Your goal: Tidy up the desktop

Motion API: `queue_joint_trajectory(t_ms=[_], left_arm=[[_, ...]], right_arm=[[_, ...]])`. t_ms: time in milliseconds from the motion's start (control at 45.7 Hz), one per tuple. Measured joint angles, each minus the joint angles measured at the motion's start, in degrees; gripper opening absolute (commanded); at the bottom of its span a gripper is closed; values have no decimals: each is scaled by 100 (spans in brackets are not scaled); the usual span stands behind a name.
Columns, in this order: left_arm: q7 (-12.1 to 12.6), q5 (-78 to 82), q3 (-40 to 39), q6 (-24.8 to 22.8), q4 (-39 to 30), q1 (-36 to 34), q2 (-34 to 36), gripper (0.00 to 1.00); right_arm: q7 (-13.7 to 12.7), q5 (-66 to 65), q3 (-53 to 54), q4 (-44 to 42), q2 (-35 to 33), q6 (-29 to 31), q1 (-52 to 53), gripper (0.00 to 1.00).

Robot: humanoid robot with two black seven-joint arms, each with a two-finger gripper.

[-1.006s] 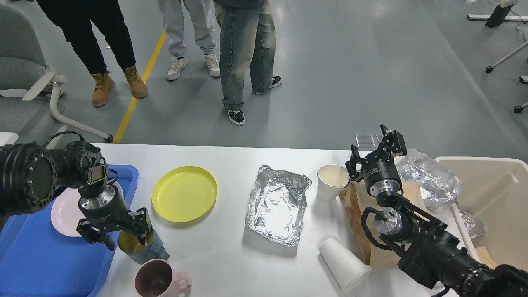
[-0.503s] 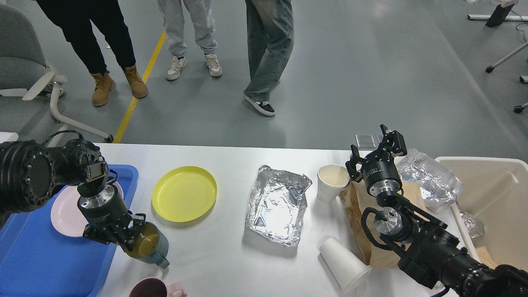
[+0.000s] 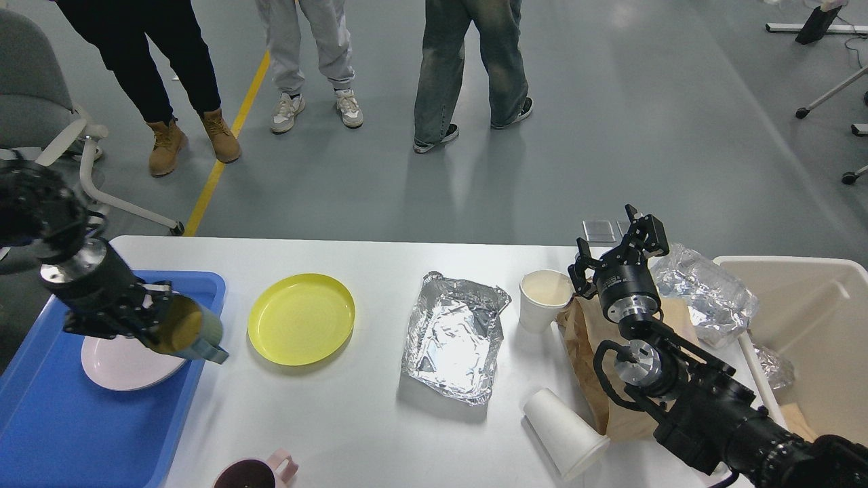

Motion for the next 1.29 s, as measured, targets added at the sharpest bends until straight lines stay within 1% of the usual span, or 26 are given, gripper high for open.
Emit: queue_joint_trajectory(t_ms=[197, 262, 350, 459, 481, 525, 656, 766, 853, 1006, 1116, 1203, 1291], left_arm=[[-18, 1, 16, 0, 36, 326, 1248, 0], [-42, -7, 10, 0, 77, 512, 1524, 0], [-95, -16, 12, 0, 243, 807, 1718, 0], [-272, -18, 14, -1, 681, 1354, 1804, 0], [-386, -18, 14, 0, 962, 1661, 1824, 0], [-458, -19, 2, 0, 1145, 1849, 1829, 0], [-586, -19, -66, 0, 1621, 2268, 1831, 0], [-624, -19, -78, 0, 1742, 2350, 1801, 1], [-635, -19, -115, 0, 1814, 2401, 1752, 3], [-636, -18, -411, 0, 1870, 2727, 1686, 3], [-620, -18, -494, 1, 1904, 2812, 1648, 4], [-617, -14, -499, 0, 1909, 2834, 1609, 7], [-617, -9, -503, 1, 1914, 2895, 1600, 14]], right_arm=[[0, 0, 0, 0, 0, 0, 0, 100], [0, 0, 0, 0, 0, 0, 0, 100], [0, 0, 0, 2, 0, 0, 0, 100], [0, 1, 0, 3, 0, 0, 0, 100], [0, 2, 0, 3, 0, 0, 0, 100], [0, 6, 0, 4, 0, 0, 0, 100], [0, 7, 0, 9, 0, 0, 0, 100], [0, 6, 0, 8, 0, 0, 0, 100], [0, 2, 0, 2, 0, 0, 0, 100], [0, 1, 0, 2, 0, 0, 0, 100], [0, 1, 0, 1, 0, 0, 0, 100], [0, 1, 0, 1, 0, 0, 0, 100], [0, 1, 0, 1, 0, 0, 0, 100]])
